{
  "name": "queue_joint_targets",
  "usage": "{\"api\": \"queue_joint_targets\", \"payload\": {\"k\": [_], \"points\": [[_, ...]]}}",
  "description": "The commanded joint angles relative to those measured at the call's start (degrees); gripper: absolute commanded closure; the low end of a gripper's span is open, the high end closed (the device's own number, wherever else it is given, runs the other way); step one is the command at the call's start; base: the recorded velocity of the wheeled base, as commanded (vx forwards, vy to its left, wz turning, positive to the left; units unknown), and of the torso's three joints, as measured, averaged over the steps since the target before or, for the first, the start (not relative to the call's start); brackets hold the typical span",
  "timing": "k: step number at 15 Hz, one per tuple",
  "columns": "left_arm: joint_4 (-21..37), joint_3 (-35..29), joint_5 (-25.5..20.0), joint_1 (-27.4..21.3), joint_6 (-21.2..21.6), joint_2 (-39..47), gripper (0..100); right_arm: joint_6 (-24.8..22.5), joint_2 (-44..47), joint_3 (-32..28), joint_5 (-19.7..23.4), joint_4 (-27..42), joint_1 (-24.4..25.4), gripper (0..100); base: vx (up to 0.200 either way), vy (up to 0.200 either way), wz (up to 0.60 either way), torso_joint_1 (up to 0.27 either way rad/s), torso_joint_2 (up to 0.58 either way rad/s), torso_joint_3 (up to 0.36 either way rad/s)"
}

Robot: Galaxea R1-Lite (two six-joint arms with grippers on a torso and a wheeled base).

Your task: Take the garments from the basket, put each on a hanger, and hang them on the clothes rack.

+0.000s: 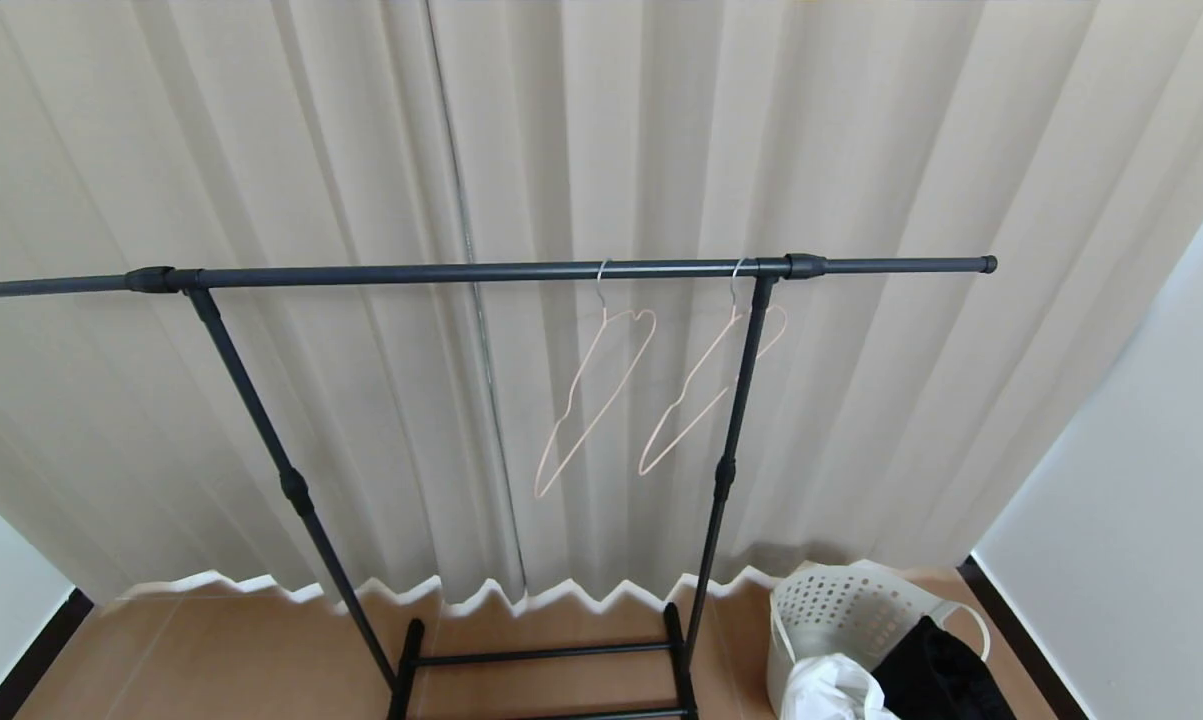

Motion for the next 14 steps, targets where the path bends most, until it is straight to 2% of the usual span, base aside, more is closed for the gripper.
{"api": "queue_joint_targets", "payload": {"k": [1,9,14], "points": [[-0.01,0.0,0.02,0.01,-0.02,0.07,0,-0.01,0.08,0.0,-0.02,-0.01,0.0,0,0.0,0.0,0.0,0.0,0.0,0.0],[0.08,0.0,-0.51,0.01,1.13,0.07,0,-0.63,0.08,0.0,0.25,-0.01,0.0,0,0.0,0.0,0.0,0.0,0.0,0.0],[-0.01,0.0,-0.16,0.01,0.25,0.07,0,-0.01,-0.01,0.0,0.25,-0.1,0.0,0,0.0,0.0,0.0,0.0,0.0,0.0]]}}
